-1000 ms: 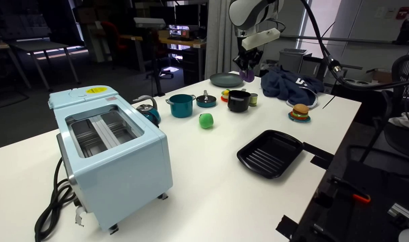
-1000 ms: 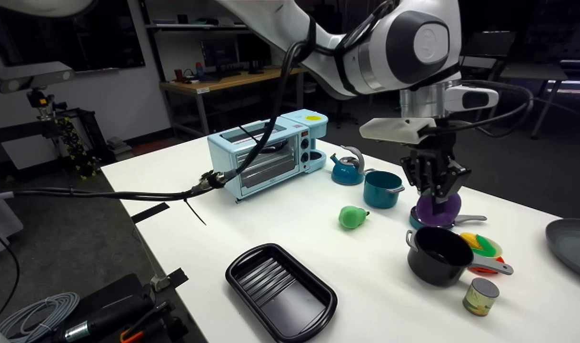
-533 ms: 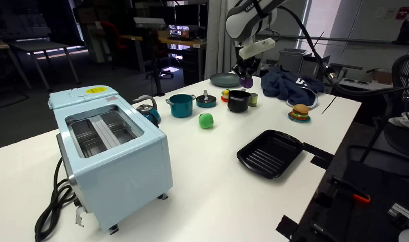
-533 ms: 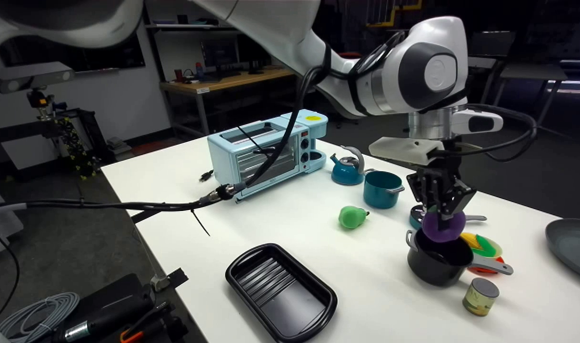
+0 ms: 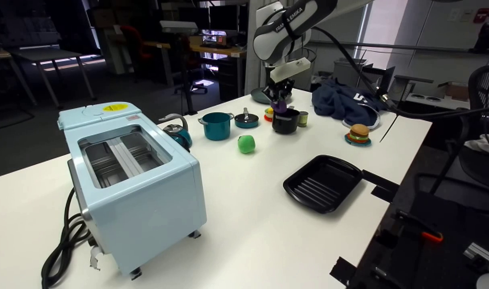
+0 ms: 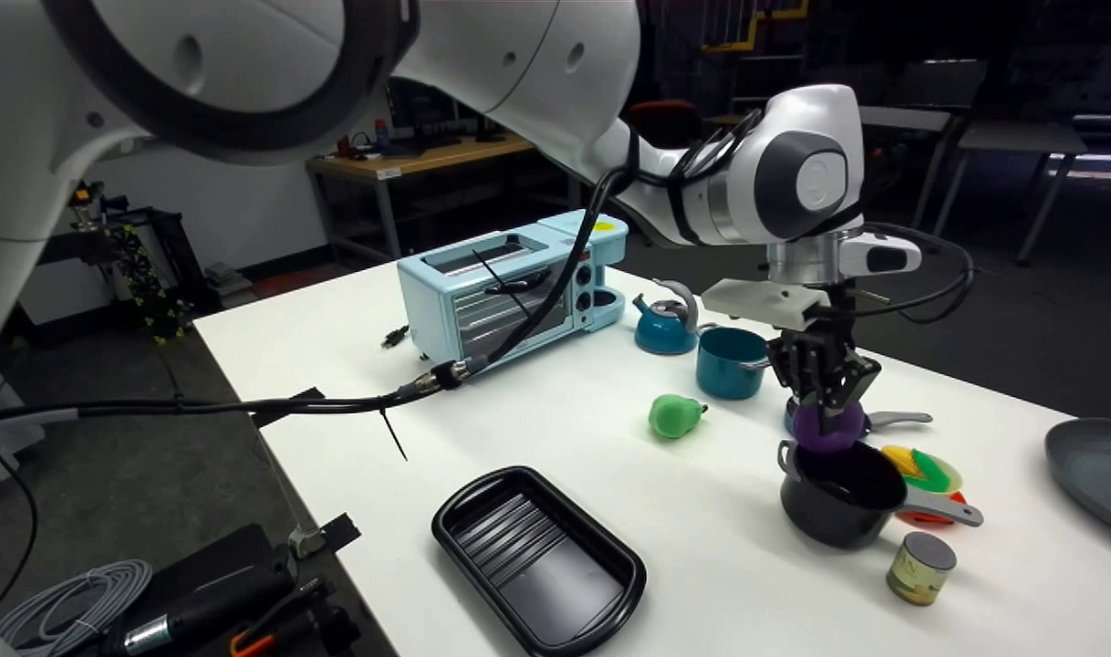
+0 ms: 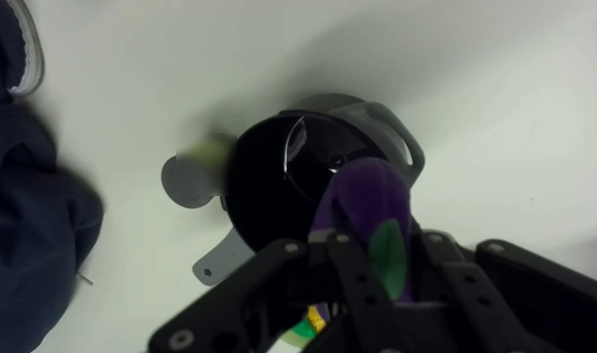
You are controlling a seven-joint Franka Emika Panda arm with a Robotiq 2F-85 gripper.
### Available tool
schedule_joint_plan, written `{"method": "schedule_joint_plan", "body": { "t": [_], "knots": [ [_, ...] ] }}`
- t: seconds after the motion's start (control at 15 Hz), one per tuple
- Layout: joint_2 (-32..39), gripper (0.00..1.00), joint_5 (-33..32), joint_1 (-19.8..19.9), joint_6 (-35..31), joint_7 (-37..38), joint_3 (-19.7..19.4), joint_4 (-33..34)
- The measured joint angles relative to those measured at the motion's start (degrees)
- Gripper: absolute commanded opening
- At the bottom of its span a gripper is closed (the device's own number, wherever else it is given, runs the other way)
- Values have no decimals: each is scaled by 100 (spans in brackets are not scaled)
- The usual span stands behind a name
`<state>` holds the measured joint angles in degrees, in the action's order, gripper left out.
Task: Pick up the purple toy and move it to the right.
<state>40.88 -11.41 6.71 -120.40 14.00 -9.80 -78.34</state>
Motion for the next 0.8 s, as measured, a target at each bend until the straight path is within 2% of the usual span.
{"method": "schedule_joint_plan", "body": {
  "t": [0.07,0.47,0.8],
  "knots": [
    [51,53,6,0,2,-20,18,66],
    [61,99,11,-24,3,-248,75,165],
    [6,100,11,-42,3,-314,84,165]
  ]
}}
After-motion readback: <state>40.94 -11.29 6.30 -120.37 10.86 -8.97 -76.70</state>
